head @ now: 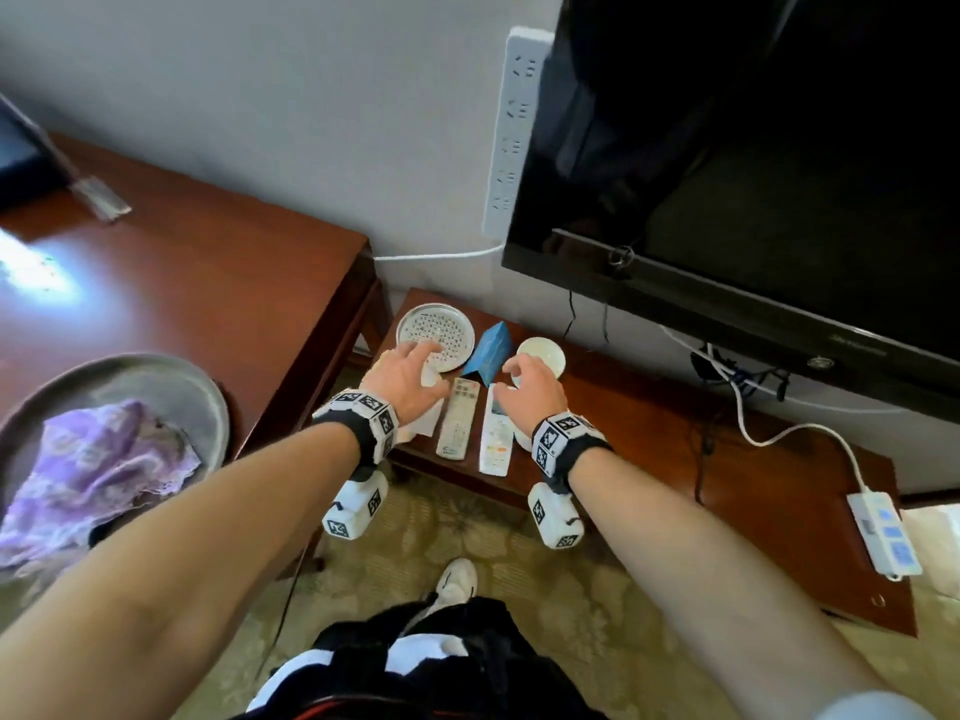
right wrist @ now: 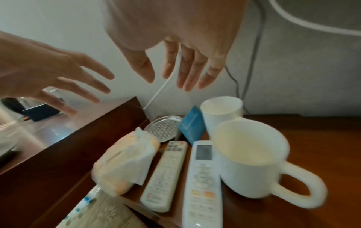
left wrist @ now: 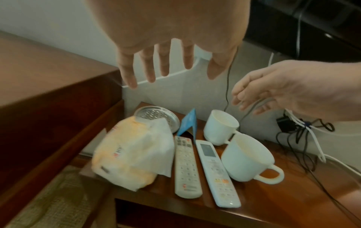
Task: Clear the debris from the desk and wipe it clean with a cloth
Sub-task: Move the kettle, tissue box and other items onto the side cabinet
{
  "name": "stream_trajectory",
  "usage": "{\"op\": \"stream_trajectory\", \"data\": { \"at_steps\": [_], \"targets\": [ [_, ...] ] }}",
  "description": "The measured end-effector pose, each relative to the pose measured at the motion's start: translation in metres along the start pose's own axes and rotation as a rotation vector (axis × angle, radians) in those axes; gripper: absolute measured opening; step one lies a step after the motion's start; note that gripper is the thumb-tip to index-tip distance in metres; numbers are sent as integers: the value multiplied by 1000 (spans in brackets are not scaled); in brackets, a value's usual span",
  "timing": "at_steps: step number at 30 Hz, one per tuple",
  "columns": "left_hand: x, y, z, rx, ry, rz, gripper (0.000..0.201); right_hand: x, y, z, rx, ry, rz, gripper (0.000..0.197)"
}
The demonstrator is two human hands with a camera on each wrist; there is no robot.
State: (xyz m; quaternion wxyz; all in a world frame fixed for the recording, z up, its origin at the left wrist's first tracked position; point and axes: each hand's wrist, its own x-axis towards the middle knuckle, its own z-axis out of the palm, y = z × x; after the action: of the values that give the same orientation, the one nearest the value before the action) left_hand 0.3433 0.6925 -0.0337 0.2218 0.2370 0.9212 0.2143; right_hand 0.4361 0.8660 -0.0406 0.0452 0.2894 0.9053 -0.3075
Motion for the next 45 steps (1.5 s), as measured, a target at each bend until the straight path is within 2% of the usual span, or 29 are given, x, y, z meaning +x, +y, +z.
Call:
{"op": "stream_trajectory", "data": {
  "at_steps": [5,10,13,19,24,34,40,45],
  "targets": [
    [-48,-56,-64,-17,145,-104,54,-13,-84,29,-23,-68,-107,31],
    [-116,-129,-124,-35,267,-149,51,-49,-178,81,-41,-35,-185,22],
    [-158,-183,-153,-60,330,-207,50,-82,-232,118,-84,-31,-237,25],
    [-228,-267,-200,-102,422,-301,51,-131,-329,182,-152,-124,-367,24],
    [-270,-332,-227,-84,421,-408,52,-151,-390,220,-156,-171,-435,22],
    [-274,-429,-281,-90,434,-502,49,-125,-501,282,-126,-236,-471,29],
    [-257,-496,-324,-47,388,-565,51,-87,-559,315,-68,-265,-400,26],
    [-240,-535,-350,-48,371,-585,49,-68,-584,332,-100,-272,-342,28]
  ]
}}
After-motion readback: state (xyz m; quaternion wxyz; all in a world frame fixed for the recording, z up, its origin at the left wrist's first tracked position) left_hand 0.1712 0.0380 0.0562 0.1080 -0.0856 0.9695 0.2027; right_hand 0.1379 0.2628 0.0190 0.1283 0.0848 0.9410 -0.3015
